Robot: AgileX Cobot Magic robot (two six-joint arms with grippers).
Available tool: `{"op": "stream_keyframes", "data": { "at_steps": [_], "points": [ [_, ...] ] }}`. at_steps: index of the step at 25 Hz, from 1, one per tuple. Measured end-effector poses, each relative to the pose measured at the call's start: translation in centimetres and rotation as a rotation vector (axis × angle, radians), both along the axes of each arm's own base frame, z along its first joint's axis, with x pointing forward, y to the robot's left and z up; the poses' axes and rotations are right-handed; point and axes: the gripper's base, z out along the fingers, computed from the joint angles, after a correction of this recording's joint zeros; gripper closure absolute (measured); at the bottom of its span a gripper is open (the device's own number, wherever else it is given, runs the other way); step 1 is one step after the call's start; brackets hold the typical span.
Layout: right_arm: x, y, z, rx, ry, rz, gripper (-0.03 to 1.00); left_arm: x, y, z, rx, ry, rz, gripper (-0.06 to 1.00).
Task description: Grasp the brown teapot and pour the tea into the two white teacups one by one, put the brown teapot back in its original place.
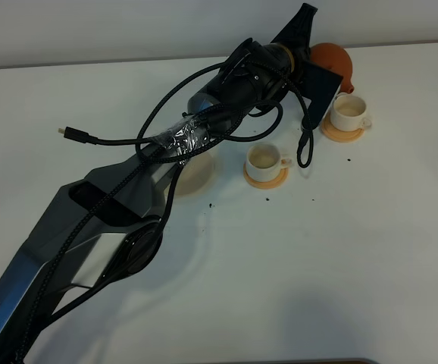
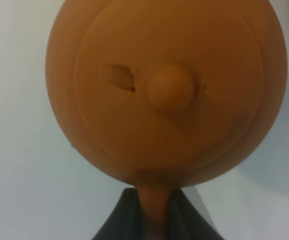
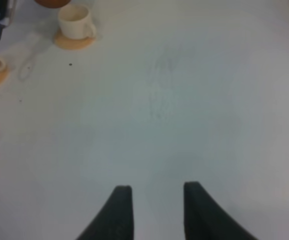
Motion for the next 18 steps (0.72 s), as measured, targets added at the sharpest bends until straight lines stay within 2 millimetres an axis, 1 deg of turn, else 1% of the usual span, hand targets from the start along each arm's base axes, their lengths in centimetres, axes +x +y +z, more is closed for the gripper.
{"op": "stream_keyframes", "data": {
  "at_steps": [18],
  "points": [
    [0.0, 0.0, 0.0, 0.0, 0.0, 0.0, 0.73, 0.2, -0.56, 0.67, 0.09, -0.131, -0.136, 0.83]
  ]
}}
